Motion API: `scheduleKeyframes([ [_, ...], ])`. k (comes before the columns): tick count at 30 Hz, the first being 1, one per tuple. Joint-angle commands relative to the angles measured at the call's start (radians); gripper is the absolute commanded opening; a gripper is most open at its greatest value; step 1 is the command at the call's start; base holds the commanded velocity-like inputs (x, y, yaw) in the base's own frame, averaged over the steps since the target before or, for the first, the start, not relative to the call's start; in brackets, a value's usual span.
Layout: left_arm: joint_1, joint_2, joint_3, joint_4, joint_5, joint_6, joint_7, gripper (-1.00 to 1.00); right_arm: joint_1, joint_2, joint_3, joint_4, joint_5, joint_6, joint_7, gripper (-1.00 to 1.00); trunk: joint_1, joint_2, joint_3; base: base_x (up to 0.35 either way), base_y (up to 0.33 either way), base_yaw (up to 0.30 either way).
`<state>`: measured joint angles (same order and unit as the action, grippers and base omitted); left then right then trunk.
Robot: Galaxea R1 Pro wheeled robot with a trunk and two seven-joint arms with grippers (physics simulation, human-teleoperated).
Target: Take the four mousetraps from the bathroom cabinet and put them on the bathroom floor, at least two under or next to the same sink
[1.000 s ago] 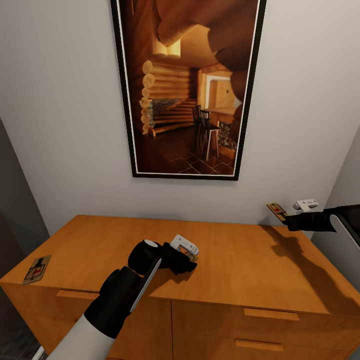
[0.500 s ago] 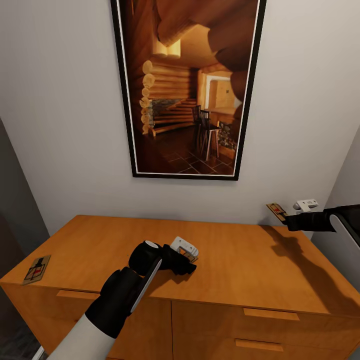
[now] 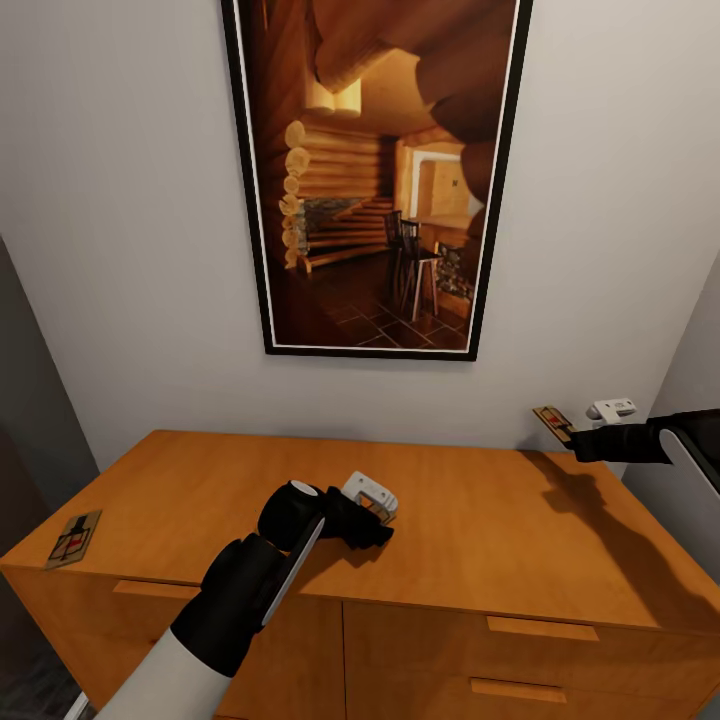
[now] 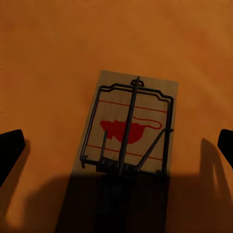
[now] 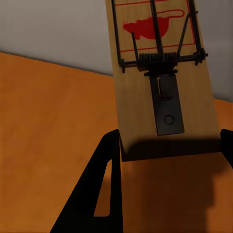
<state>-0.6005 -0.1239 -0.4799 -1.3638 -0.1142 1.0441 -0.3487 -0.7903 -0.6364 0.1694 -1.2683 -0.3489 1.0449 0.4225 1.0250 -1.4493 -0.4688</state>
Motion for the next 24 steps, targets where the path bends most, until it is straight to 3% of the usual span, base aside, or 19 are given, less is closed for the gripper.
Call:
scheduleKeyframes([
  [1, -0.001, 0.0, 0.0, -0.002, -0.014, 0.003, -0.009, 1.0, -0.001, -0.001, 0.001, 0.0, 0.008, 0.002, 0.009, -1.0, 0.0, -0.001, -0.001, 0.0, 0.0, 0.0],
  [9, -0.001, -0.002, 0.001, -0.031, -0.036, 0.003, -0.009, 1.0, -0.001, 0.0, 0.001, 0.0, 0.008, 0.002, 0.009, -1.0, 0.0, -0.001, -0.001, 0.0, 0.0, 0.0],
  [24, -0.001, -0.002, 0.0, -0.039, -0.036, 0.003, -0.009, 1.0, -0.001, 0.0, 0.001, 0.0, 0.008, 0.002, 0.009, -1.0, 0.0, -0.001, -0.001, 0.0, 0.0, 0.0],
])
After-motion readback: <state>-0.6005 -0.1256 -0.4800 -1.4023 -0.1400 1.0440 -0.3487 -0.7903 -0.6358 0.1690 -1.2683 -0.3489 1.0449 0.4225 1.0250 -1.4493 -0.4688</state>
